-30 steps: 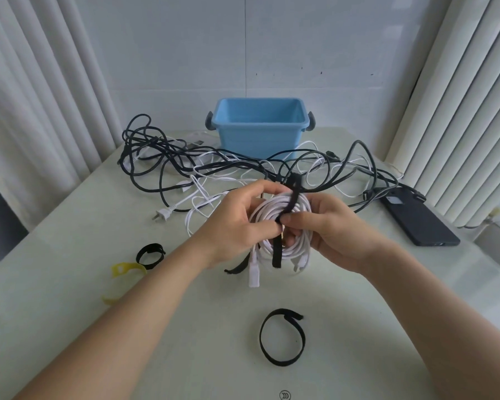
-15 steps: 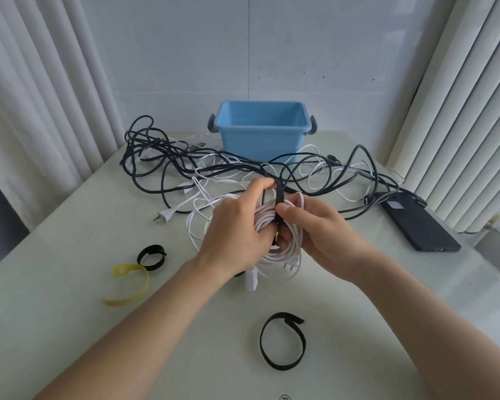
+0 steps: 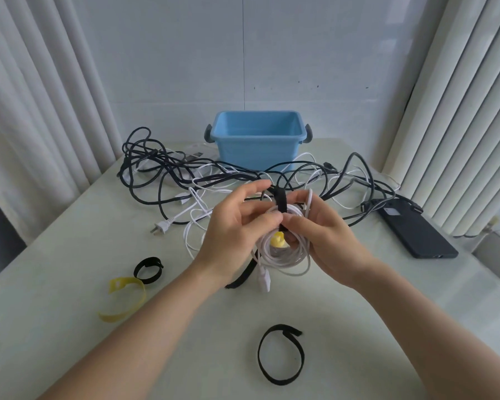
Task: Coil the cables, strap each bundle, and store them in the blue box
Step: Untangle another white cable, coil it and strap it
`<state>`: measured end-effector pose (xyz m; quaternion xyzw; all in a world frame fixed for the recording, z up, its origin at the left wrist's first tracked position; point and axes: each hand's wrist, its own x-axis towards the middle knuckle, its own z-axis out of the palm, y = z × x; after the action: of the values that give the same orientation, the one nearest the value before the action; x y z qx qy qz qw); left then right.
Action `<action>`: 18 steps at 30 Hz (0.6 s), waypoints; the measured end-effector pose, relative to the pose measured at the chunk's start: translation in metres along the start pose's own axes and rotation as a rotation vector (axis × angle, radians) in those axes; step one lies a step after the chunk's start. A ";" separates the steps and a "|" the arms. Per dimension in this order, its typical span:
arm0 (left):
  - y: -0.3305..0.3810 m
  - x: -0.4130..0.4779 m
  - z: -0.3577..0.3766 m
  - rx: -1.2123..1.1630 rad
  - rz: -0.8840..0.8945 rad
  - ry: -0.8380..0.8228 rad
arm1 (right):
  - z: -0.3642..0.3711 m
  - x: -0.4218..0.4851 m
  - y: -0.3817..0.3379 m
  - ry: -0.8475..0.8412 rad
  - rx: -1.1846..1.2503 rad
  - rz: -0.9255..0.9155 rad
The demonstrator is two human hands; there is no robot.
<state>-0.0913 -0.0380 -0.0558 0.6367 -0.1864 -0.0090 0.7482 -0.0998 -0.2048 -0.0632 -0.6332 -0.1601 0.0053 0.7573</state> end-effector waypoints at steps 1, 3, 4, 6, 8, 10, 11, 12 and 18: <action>0.000 0.001 0.000 -0.068 -0.034 0.018 | 0.000 0.000 0.000 -0.005 -0.005 0.001; -0.001 0.002 0.001 -0.155 -0.076 0.044 | 0.001 0.000 0.000 -0.004 -0.009 -0.001; -0.001 0.002 0.001 -0.195 -0.096 0.052 | 0.001 0.000 0.000 0.000 -0.005 -0.003; -0.002 0.003 0.002 -0.294 -0.148 0.065 | 0.002 -0.001 0.000 0.007 -0.015 0.002; -0.001 0.005 0.001 -0.355 -0.180 0.066 | 0.002 -0.001 0.001 0.000 -0.055 0.007; 0.000 0.006 -0.002 -0.326 -0.183 0.036 | 0.003 -0.003 0.001 -0.019 -0.086 0.017; 0.000 0.006 -0.003 -0.293 -0.184 0.012 | 0.003 -0.003 0.002 -0.028 -0.099 0.020; 0.000 0.006 -0.005 -0.262 -0.187 -0.012 | 0.003 -0.003 0.001 -0.035 -0.114 0.020; -0.001 0.006 -0.009 -0.108 -0.109 -0.032 | 0.006 -0.004 -0.001 -0.083 -0.246 0.013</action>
<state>-0.0824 -0.0309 -0.0557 0.6045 -0.1627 -0.0698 0.7767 -0.1053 -0.2006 -0.0624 -0.7216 -0.1866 0.0168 0.6665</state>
